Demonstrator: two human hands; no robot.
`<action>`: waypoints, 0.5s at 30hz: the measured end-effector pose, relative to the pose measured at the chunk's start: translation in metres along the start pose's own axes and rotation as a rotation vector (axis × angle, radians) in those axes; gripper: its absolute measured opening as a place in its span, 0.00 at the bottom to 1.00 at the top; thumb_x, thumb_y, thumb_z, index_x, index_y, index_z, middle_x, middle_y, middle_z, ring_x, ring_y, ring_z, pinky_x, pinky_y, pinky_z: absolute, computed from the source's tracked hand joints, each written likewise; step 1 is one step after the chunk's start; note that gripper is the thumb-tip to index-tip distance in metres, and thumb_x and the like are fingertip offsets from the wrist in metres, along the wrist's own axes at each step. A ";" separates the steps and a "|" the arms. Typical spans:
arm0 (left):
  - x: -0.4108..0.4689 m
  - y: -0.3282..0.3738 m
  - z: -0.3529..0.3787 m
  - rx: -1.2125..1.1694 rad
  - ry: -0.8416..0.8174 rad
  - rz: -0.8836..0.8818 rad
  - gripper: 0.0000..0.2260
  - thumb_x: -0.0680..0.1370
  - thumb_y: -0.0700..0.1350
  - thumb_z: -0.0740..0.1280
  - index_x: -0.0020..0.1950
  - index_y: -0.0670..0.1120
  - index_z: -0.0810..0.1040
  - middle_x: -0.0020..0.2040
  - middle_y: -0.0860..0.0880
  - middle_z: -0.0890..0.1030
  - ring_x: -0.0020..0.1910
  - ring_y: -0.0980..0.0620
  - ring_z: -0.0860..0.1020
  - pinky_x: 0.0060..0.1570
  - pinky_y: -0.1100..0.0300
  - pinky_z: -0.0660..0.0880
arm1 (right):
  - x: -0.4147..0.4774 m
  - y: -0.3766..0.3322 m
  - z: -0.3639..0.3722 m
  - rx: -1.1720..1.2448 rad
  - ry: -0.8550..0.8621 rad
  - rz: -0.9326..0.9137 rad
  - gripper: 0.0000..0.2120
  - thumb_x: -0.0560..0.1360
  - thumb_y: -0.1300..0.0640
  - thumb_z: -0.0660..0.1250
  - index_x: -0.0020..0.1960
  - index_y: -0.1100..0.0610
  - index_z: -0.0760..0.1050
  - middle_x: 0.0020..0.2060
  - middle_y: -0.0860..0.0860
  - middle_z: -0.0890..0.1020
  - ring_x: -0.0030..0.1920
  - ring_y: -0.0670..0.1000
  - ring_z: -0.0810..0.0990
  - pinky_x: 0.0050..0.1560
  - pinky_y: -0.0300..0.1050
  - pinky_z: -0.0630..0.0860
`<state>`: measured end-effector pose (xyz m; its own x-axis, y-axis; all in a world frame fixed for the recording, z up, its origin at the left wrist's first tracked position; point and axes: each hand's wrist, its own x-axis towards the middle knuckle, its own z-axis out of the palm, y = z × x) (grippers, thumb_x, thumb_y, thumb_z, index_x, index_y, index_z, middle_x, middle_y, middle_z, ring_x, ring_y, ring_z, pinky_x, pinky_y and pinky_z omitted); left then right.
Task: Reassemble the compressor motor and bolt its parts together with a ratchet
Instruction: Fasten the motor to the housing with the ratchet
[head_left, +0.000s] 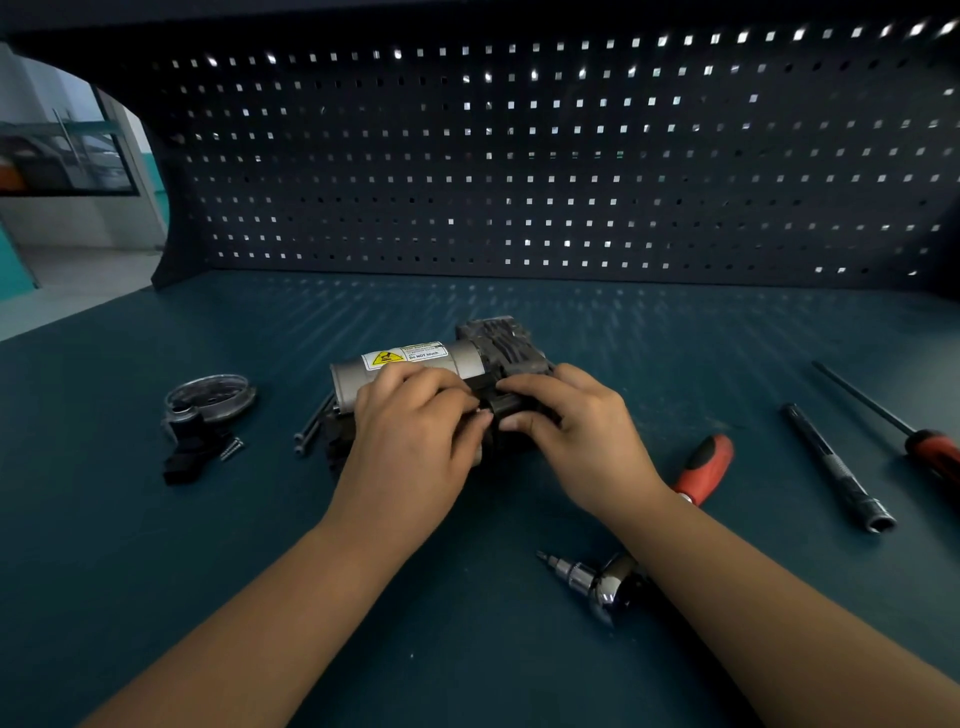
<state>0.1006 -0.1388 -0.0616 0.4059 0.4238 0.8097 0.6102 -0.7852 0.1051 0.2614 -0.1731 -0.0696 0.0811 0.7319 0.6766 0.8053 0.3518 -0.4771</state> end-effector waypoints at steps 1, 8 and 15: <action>0.000 0.000 0.000 -0.001 -0.005 -0.002 0.06 0.70 0.42 0.74 0.43 0.42 0.82 0.44 0.48 0.81 0.47 0.43 0.76 0.45 0.47 0.74 | 0.000 0.000 0.000 0.001 -0.001 0.001 0.14 0.72 0.61 0.72 0.57 0.59 0.80 0.49 0.53 0.80 0.50 0.46 0.76 0.50 0.30 0.68; 0.001 0.001 0.000 -0.001 -0.026 -0.028 0.08 0.73 0.45 0.69 0.44 0.41 0.83 0.49 0.45 0.80 0.49 0.40 0.77 0.47 0.44 0.74 | 0.000 0.000 0.000 0.001 -0.011 0.011 0.14 0.72 0.61 0.72 0.58 0.59 0.80 0.49 0.54 0.80 0.51 0.51 0.78 0.51 0.34 0.70; 0.001 0.002 -0.001 0.003 -0.063 -0.082 0.13 0.73 0.50 0.69 0.49 0.42 0.82 0.54 0.45 0.78 0.54 0.42 0.75 0.51 0.48 0.70 | 0.000 0.000 -0.001 -0.009 -0.020 0.013 0.14 0.73 0.61 0.71 0.58 0.59 0.80 0.50 0.54 0.80 0.52 0.51 0.78 0.52 0.37 0.72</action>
<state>0.1017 -0.1406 -0.0601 0.3966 0.5142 0.7605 0.6454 -0.7453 0.1673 0.2618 -0.1735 -0.0690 0.0795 0.7478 0.6591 0.8097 0.3373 -0.4803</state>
